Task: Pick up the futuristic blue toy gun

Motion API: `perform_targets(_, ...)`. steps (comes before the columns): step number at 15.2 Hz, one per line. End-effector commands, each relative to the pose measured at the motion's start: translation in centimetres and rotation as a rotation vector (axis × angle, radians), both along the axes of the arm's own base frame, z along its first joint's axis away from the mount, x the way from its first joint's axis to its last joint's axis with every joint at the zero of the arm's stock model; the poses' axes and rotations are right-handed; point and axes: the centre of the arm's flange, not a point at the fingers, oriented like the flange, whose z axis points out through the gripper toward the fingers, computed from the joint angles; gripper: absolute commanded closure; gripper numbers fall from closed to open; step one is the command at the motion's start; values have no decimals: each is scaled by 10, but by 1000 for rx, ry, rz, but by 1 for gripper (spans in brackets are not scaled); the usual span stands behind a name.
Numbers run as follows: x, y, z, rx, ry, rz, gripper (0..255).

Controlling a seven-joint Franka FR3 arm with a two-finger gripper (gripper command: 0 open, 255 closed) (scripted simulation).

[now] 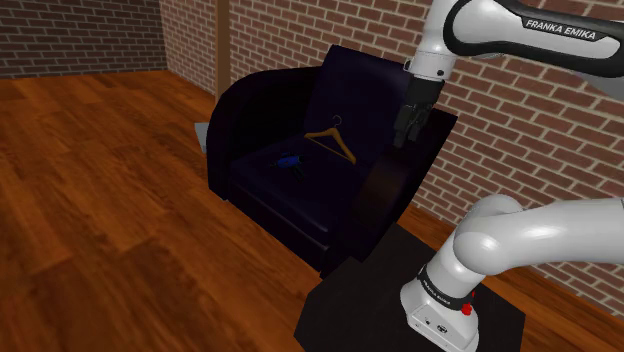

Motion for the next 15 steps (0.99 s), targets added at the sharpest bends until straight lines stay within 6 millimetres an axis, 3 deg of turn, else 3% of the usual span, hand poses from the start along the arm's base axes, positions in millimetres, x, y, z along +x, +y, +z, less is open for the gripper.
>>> perform_targets(1,0,0,0,0,0,0,0)
perform_targets(15,166,19,-93,-104,38,104,0)
